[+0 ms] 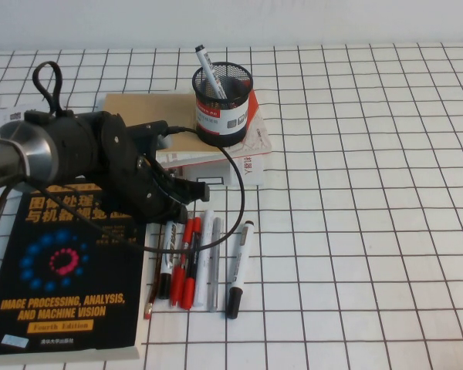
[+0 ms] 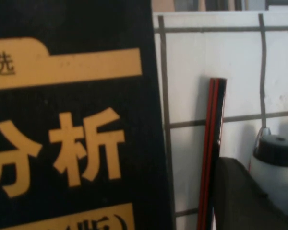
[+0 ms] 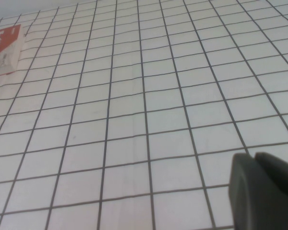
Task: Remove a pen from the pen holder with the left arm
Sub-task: 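Take a marker out of the pen holder and lay it on the table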
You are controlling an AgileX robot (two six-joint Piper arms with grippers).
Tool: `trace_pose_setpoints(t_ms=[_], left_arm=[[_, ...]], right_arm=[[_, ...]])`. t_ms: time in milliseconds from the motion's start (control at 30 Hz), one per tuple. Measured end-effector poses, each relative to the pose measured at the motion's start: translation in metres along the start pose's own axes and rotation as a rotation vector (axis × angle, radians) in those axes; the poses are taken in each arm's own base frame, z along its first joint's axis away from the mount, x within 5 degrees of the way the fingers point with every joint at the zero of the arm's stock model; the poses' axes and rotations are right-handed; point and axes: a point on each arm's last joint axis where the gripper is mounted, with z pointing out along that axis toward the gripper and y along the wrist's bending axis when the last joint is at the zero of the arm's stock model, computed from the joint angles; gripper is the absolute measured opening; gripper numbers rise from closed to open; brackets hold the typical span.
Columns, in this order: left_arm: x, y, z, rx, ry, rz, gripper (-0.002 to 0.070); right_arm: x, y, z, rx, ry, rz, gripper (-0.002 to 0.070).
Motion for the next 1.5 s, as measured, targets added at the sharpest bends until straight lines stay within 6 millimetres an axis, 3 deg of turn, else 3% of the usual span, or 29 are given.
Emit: trace_pose_setpoints(t_ms=[233, 433, 600, 700, 767, 833, 1100, 1267, 1500], left_arm=[[-0.001, 0.000, -0.001, 0.001, -0.006, 0.005, 0.0225], [-0.004, -0.003, -0.010, -0.002, -0.036, 0.028, 0.0248], [-0.011, -0.016, -0.064, -0.006, -0.195, 0.140, 0.0242], [-0.003, -0.024, -0.111, -0.013, -0.345, 0.227, 0.0159], [0.010, -0.024, -0.137, -0.015, -0.448, 0.253, 0.0070], [0.026, -0.020, -0.157, -0.012, -0.533, 0.261, 0.0032], [0.109, 0.008, -0.202, -0.021, -0.690, 0.323, 0.0001], [0.158, 0.029, -0.208, -0.066, -0.662, 0.344, 0.0000], [0.222, 0.060, -0.194, -0.127, -0.543, 0.325, 0.0000]], right_arm=[[0.000, 0.000, 0.000, 0.000, 0.000, 0.000, -0.0016], [0.000, 0.000, 0.000, 0.000, 0.000, 0.000, -0.0016], [0.000, 0.000, 0.000, 0.000, 0.000, 0.000, -0.0016], [0.000, 0.000, 0.000, 0.000, 0.000, 0.000, -0.0016], [0.000, 0.000, 0.000, 0.000, 0.000, 0.000, -0.0016], [0.000, 0.000, 0.000, 0.000, 0.000, 0.000, -0.0016], [0.000, 0.000, 0.000, 0.000, 0.000, 0.000, -0.0016], [0.000, 0.000, 0.000, 0.000, 0.000, 0.000, -0.0016], [0.000, 0.000, 0.000, 0.000, 0.000, 0.000, -0.0016]])
